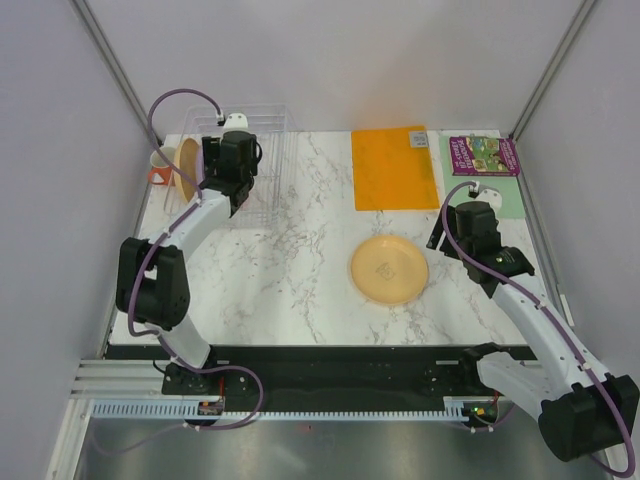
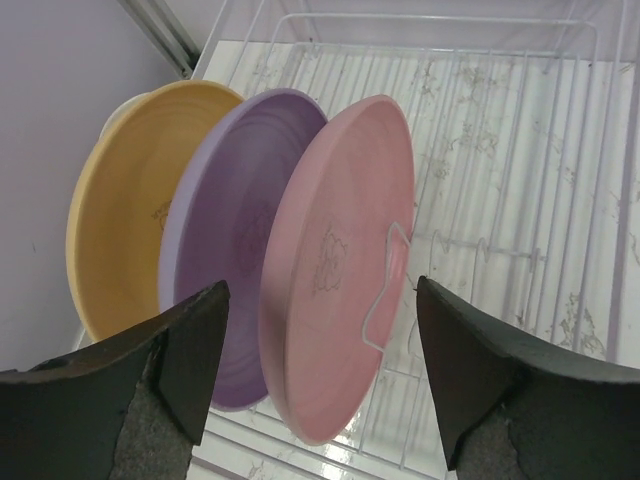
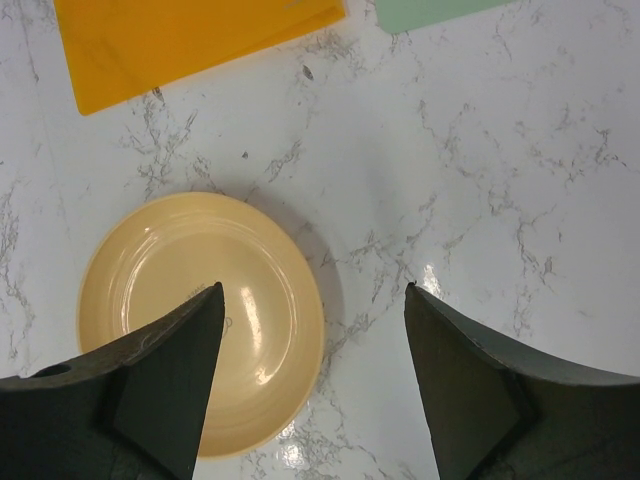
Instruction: Unload the plates from the dish rack
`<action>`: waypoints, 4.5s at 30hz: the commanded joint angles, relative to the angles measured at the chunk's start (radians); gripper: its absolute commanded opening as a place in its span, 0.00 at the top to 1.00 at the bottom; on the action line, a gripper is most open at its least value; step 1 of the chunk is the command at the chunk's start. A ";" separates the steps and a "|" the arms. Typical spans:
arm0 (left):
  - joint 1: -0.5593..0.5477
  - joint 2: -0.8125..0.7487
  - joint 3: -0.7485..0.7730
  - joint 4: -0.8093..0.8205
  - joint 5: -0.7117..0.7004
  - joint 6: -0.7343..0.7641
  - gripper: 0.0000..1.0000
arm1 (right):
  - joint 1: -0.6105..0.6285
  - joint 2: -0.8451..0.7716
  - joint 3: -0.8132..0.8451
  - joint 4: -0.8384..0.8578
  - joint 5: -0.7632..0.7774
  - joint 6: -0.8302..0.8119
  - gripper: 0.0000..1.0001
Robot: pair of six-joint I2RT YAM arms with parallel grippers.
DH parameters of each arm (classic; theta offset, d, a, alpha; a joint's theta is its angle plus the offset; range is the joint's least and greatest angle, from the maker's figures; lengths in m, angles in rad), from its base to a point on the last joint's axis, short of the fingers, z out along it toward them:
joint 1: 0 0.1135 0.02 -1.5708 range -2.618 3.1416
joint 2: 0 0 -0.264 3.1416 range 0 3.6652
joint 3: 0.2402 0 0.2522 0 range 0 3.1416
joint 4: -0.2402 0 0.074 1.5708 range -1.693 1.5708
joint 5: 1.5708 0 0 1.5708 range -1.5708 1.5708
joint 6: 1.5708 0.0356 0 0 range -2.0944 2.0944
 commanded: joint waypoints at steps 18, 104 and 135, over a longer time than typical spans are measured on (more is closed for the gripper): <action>-0.038 0.073 0.009 0.296 -0.256 0.232 0.98 | 0.000 0.021 -0.007 0.023 0.022 -0.012 0.21; -0.390 -0.631 -0.462 -0.091 0.437 -0.539 0.05 | 0.025 -0.106 0.018 0.121 -0.432 0.060 1.00; -0.390 -0.947 -0.557 -0.247 0.148 -0.478 0.01 | 0.025 0.158 -0.084 0.046 -0.198 0.033 1.00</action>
